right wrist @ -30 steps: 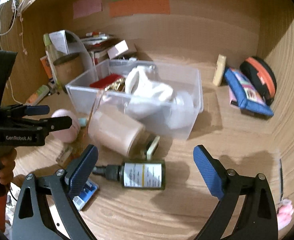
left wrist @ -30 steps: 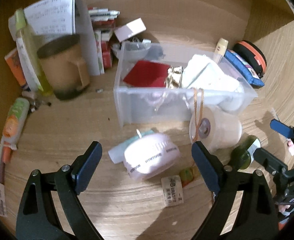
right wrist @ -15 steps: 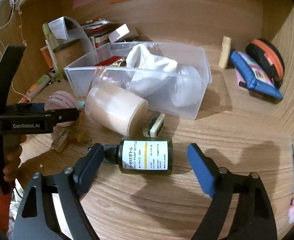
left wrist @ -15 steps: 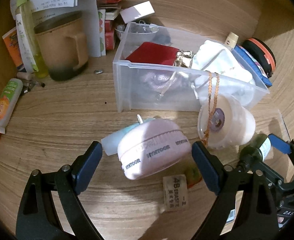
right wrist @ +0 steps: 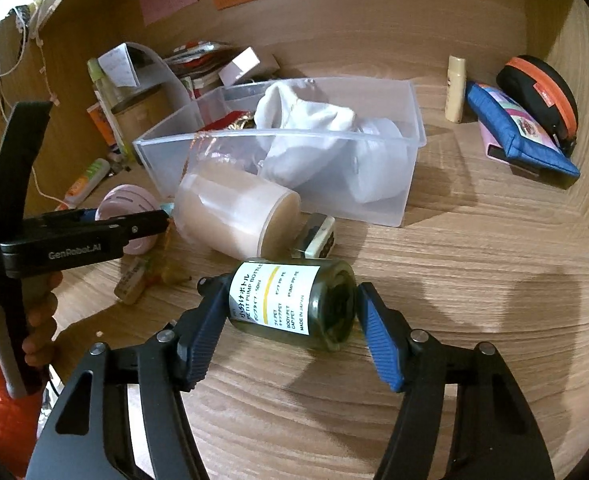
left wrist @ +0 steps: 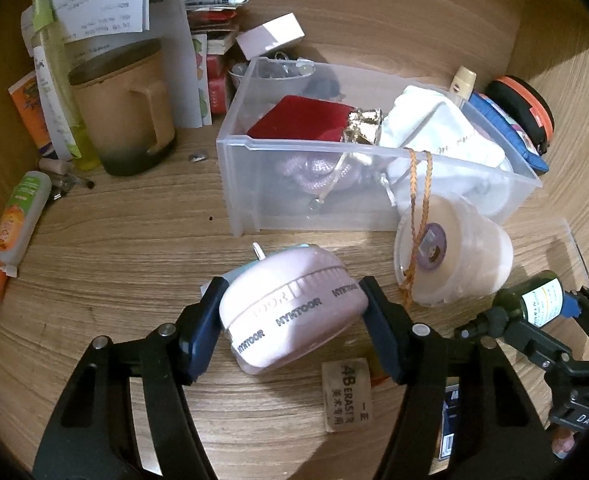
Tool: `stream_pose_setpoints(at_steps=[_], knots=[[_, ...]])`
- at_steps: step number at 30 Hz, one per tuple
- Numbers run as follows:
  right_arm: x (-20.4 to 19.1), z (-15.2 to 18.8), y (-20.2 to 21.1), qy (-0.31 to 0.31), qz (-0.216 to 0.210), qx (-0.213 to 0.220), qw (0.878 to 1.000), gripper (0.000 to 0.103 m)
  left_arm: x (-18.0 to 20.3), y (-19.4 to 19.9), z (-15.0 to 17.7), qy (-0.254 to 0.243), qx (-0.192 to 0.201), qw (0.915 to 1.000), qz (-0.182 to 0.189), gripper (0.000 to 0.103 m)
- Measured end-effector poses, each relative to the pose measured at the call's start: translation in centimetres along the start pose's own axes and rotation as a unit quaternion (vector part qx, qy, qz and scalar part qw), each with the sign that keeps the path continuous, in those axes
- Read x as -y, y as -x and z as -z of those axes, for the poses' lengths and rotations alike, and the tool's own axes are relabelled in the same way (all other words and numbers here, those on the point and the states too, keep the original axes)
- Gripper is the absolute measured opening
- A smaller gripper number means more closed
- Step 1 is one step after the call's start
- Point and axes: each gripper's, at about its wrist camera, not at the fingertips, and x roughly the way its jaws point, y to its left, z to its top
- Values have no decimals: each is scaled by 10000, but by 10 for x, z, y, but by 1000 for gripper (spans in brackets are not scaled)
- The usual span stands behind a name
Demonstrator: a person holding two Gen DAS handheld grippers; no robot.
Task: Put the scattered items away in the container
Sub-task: 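Carry the tape measure and green bottle over the clear box and release them inside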
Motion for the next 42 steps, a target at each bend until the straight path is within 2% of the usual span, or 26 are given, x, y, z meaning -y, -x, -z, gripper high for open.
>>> stream_pose_setpoints(at_steps=[10, 23, 28, 34, 42], knots=[[0, -6, 27, 11, -27, 323, 9995, 62, -1, 21, 2, 40, 237, 9997, 73, 66], [0, -27, 58, 148, 94, 836, 9963, 62, 3, 72, -12, -92, 886, 9957, 248, 66], [0, -38, 64, 142, 124, 1010, 9947, 62, 10, 82, -21, -200, 1062, 9939, 228, 66], [3, -53, 60, 143, 274, 1131, 9931, 62, 11, 86, -37, -243, 1113, 9924, 474, 66], [9, -73, 52, 96, 284, 1222, 9921, 62, 12, 84, -54, -250, 1190, 9918, 400, 65]])
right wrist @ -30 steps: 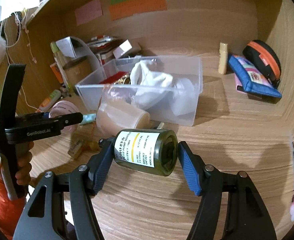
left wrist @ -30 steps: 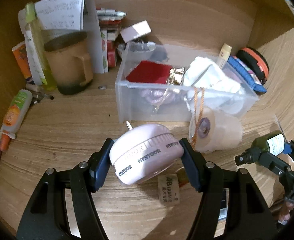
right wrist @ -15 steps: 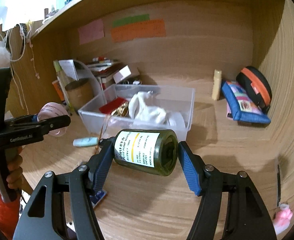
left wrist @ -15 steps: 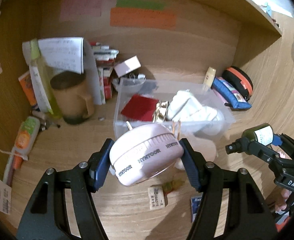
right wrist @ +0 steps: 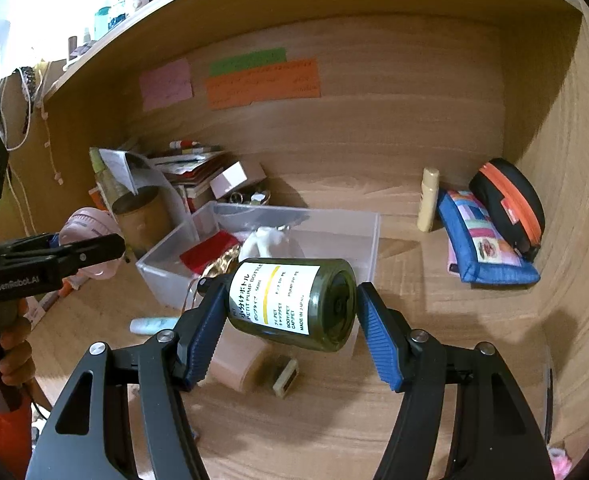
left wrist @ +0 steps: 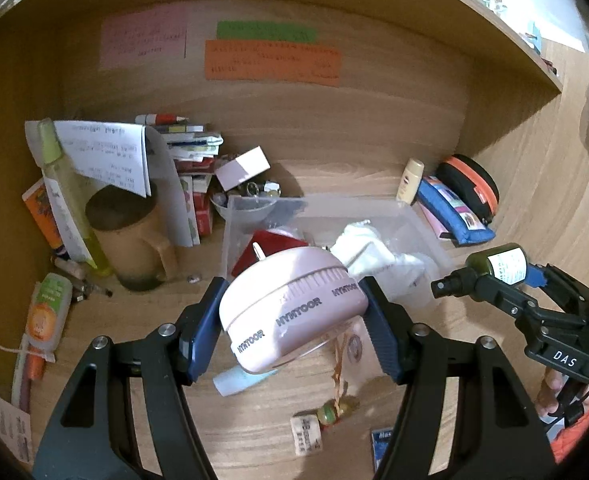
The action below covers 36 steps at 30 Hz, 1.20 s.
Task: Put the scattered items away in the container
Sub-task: 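Carry the tape measure and green bottle over the clear box and release them inside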
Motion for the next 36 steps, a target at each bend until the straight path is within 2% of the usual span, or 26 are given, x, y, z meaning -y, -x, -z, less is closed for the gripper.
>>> stream_pose_setpoints(at_steps=[7, 12, 26, 36], knots=[[-1, -13, -15, 96, -9, -48, 9999, 62, -5, -9, -17, 28, 127, 9999, 11, 66], [-3, -20, -32, 130, -43, -143, 9998, 62, -6, -23, -22, 64, 74, 10000, 10, 65], [-9, -17, -80, 128, -205, -503, 9984, 62, -16, -81, -28, 94, -421, 9991, -37, 66], [-8, -8, -97, 129, -277, -712, 9970, 62, -13, -104, -21, -2, -646, 9979, 21, 66]])
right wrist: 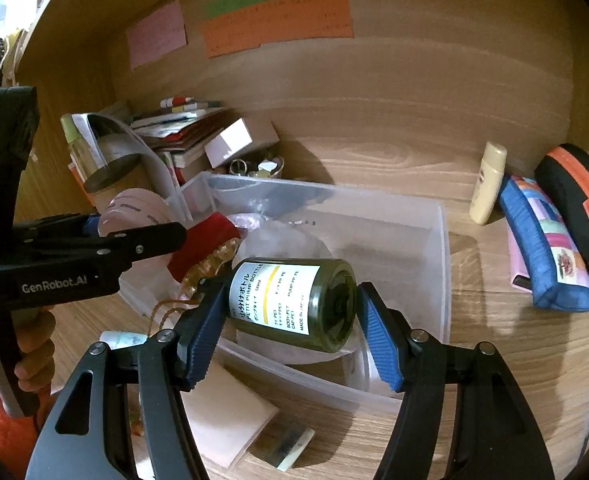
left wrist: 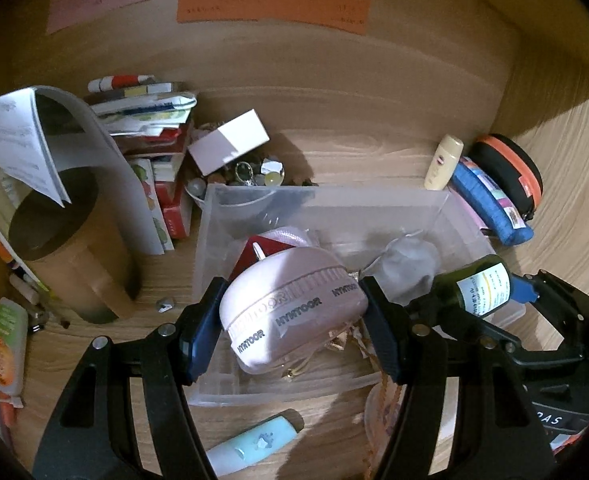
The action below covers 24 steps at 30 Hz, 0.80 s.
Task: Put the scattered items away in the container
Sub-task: 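Carry the tape measure and green bottle over the clear box and release them inside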
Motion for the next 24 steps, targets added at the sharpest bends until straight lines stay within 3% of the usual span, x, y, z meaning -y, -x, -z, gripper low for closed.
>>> stream_pose_setpoints(at_steps=[16, 24], knots=[[-8, 4, -5, 294, 227, 11, 9993, 62, 3, -19, 4, -69, -388, 9992, 104, 66], [-6, 2, -7, 292, 305, -10, 9991, 68, 4, -15, 4, -130, -292, 9995, 8, 66]])
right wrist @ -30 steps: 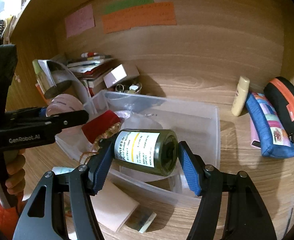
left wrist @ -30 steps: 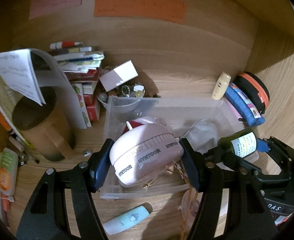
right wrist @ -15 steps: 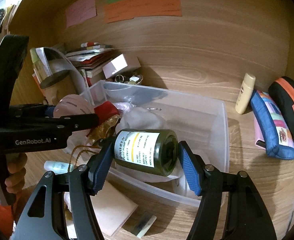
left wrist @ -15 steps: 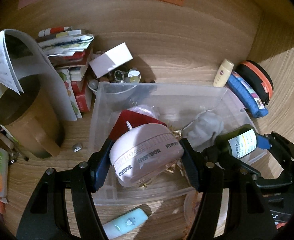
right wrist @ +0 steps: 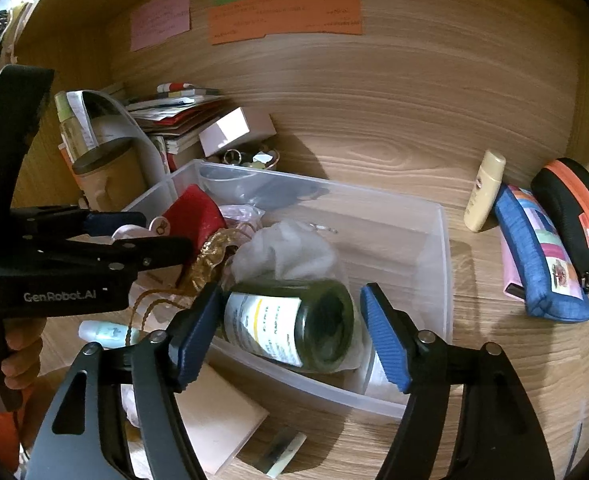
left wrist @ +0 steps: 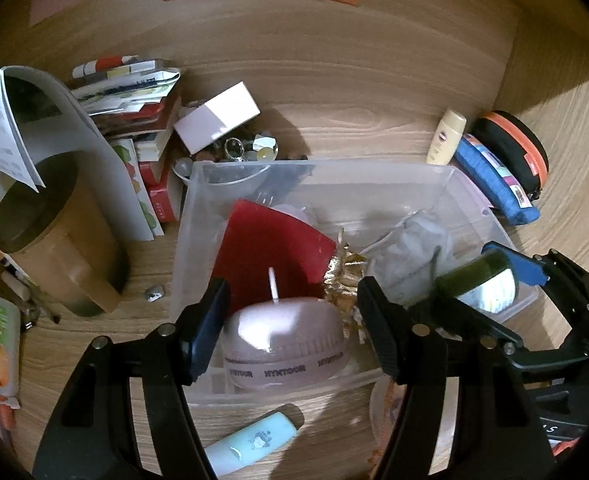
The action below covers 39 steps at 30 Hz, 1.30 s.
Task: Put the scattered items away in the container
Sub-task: 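Carry the tape measure and green bottle over the clear box and release them inside, then withdraw both open tools from the clear box toward the items on the desk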
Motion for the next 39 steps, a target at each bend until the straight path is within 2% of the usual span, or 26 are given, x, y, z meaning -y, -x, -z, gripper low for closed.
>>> stream_pose_setpoints(at_steps=[4, 13, 18, 26, 34, 39], knots=[[-1, -1, 3, 21, 25, -18, 10000, 71, 0, 5, -2, 16, 42, 10000, -2, 66], [0, -4, 25, -37, 109, 221, 9997, 81, -6, 33, -5, 96, 311, 9995, 29, 74], [4, -2, 41, -109, 132, 318, 9993, 82, -9, 51, -1, 152, 468, 9987, -91, 83], [0, 4, 70, -71, 248, 529, 9983, 82, -11, 79, 13, 57, 732, 9966, -373, 92], [5, 16, 86, -245, 283, 516, 9980, 83, -19, 91, 30, 100, 681, 9964, -497, 94], [5, 26, 88, -308, 281, 431, 9982, 83, -28, 81, 47, 200, 410, 9972, -595, 94]])
